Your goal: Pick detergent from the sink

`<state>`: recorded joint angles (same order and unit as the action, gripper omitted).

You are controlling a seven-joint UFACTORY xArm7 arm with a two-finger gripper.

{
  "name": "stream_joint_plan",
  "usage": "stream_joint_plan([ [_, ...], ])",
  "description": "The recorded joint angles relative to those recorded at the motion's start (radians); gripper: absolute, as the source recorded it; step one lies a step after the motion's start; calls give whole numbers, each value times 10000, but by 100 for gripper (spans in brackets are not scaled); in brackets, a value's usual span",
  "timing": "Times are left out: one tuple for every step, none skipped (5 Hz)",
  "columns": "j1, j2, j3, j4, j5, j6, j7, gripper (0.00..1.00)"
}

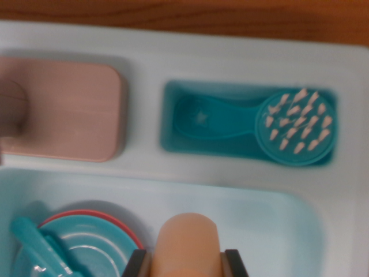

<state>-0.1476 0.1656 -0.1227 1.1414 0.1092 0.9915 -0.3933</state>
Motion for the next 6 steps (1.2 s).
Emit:
stream_joint_plan([
  [3,-138,-8,321,-42,456,50,100],
  [3,-138,-8,321,-42,456,50,100],
  [5,-280,-16,650,-84,924,101,100],
  [5,-280,-16,650,-84,924,101,100],
  [8,-416,-24,967,-126,1374,150,100],
  [8,-416,-24,967,-126,1374,150,100],
])
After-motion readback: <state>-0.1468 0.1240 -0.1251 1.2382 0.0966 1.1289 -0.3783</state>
